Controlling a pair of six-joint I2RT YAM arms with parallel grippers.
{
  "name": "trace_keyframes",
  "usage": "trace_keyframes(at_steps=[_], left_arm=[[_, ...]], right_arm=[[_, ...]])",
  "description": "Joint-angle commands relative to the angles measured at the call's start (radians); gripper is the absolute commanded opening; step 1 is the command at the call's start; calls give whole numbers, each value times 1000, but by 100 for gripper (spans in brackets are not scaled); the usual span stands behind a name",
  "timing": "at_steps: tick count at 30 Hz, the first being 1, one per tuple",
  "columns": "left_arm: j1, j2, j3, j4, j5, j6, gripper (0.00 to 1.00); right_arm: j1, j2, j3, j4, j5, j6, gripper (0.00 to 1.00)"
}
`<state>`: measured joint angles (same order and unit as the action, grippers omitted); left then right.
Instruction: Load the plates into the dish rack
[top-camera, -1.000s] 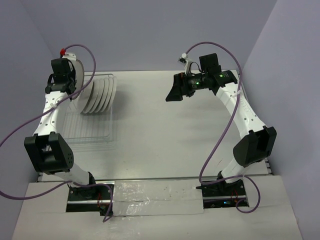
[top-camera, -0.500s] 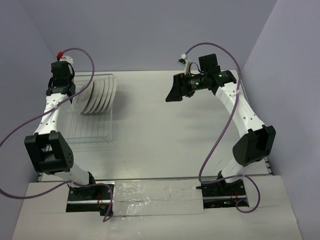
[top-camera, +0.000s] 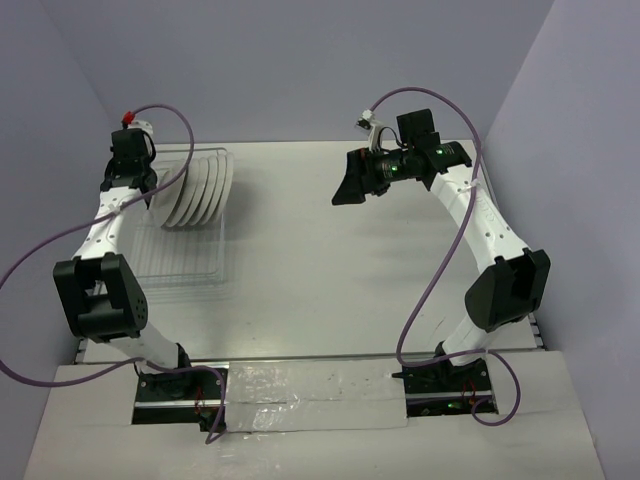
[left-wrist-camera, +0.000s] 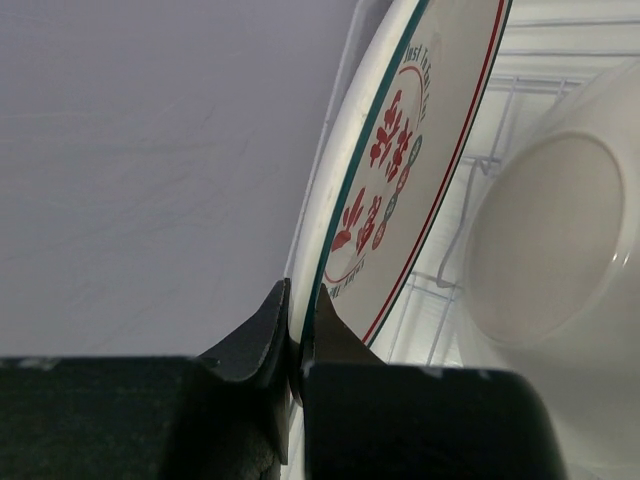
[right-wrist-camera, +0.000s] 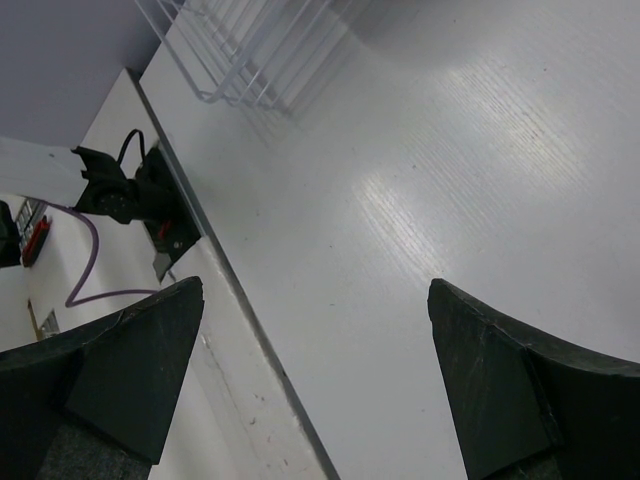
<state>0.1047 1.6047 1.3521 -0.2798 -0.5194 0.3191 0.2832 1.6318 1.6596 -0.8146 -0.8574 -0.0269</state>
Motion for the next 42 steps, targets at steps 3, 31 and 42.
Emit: trace_keyframes(at_steps=[3, 31, 42], left_arm=[[-14, 31, -5, 53, -5, -29, 0], [-186, -198, 119, -297, 478, -244, 99], [-201, -199, 207, -323, 653, -362, 99]], right_arm=[[-12, 7, -12, 19, 1, -19, 100], [-52, -10, -4, 17, 32, 2, 100], [-206, -162, -133, 184, 461, 100, 100]])
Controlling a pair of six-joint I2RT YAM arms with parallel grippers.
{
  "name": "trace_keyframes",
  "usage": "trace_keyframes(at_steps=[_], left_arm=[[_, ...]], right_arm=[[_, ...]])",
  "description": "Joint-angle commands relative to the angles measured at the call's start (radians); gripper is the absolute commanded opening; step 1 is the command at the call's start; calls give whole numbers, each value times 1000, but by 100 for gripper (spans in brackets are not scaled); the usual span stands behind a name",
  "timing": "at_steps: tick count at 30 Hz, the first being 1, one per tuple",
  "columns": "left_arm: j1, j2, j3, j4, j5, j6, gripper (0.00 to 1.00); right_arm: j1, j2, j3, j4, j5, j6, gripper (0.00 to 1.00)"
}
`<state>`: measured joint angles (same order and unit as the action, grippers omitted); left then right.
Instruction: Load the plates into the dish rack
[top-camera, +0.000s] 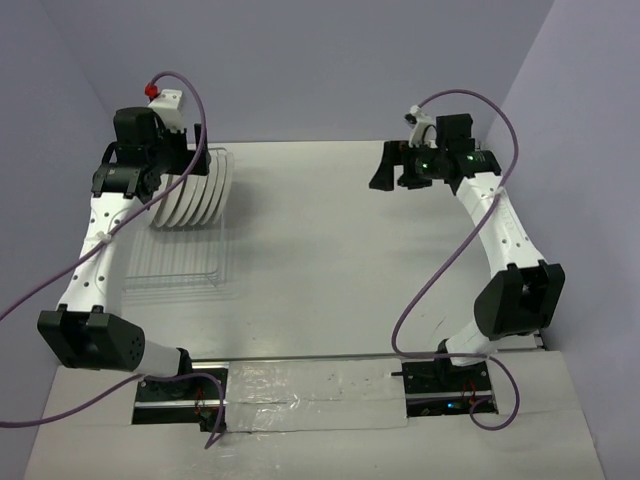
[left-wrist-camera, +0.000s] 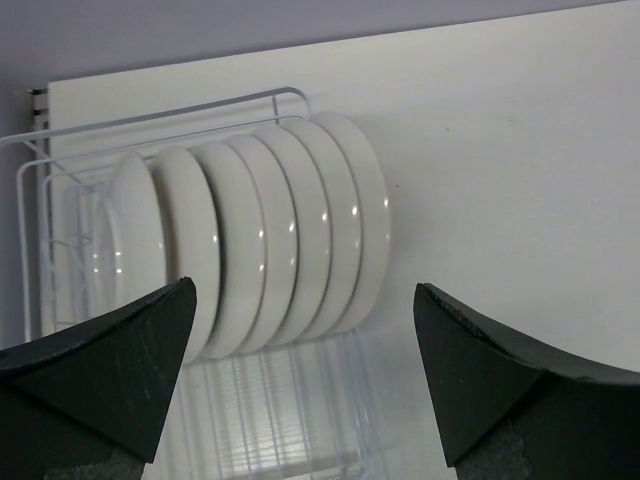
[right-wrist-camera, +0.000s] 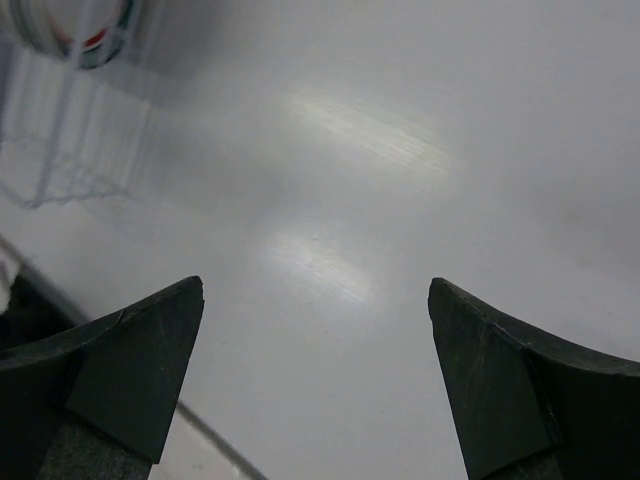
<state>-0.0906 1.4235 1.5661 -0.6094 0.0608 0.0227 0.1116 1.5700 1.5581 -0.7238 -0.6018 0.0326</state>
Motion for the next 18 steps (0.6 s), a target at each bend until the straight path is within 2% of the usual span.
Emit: trace_keyframes(at_steps=[1, 5, 18], left_arm=[[-5, -29, -18, 22, 83, -67, 99], [-5, -64, -61, 57, 106, -76, 99], [-5, -92, -89, 74, 82, -81, 99]], right_arm=[[-44, -114, -53, 99, 308, 36, 100], [-76, -208, -116, 122, 445, 9, 100], [-82, -271, -170, 126, 436, 18, 100]])
